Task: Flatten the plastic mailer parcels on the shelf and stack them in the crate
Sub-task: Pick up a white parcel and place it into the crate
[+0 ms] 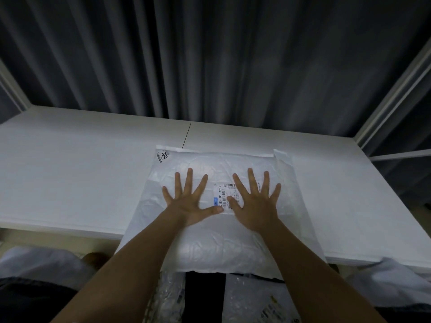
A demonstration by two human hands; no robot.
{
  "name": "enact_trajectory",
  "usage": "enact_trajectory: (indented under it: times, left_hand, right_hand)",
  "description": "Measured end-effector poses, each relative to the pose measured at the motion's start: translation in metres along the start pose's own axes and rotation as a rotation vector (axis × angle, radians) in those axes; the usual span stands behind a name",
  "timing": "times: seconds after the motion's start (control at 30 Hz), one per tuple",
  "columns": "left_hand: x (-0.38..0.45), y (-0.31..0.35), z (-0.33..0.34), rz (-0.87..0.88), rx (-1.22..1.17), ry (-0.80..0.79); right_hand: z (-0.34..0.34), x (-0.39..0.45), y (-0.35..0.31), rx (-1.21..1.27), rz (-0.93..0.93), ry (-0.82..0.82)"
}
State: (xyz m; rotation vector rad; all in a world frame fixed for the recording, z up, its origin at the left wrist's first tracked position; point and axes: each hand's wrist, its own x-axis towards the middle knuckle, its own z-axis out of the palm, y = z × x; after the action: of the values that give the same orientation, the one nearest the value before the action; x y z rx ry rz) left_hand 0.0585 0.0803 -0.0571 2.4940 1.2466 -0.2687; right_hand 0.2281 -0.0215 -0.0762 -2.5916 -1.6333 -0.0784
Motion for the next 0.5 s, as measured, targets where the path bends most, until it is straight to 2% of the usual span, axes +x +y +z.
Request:
enact_trajectory:
  times: [0.5]
  left_hand:
    - [0.0029, 0.0014, 0.0034, -0.040, 0.106, -0.061]
  right_hand:
    - [0.0043, 0.0000, -0.0001, -0.010, 0.007, -0.169]
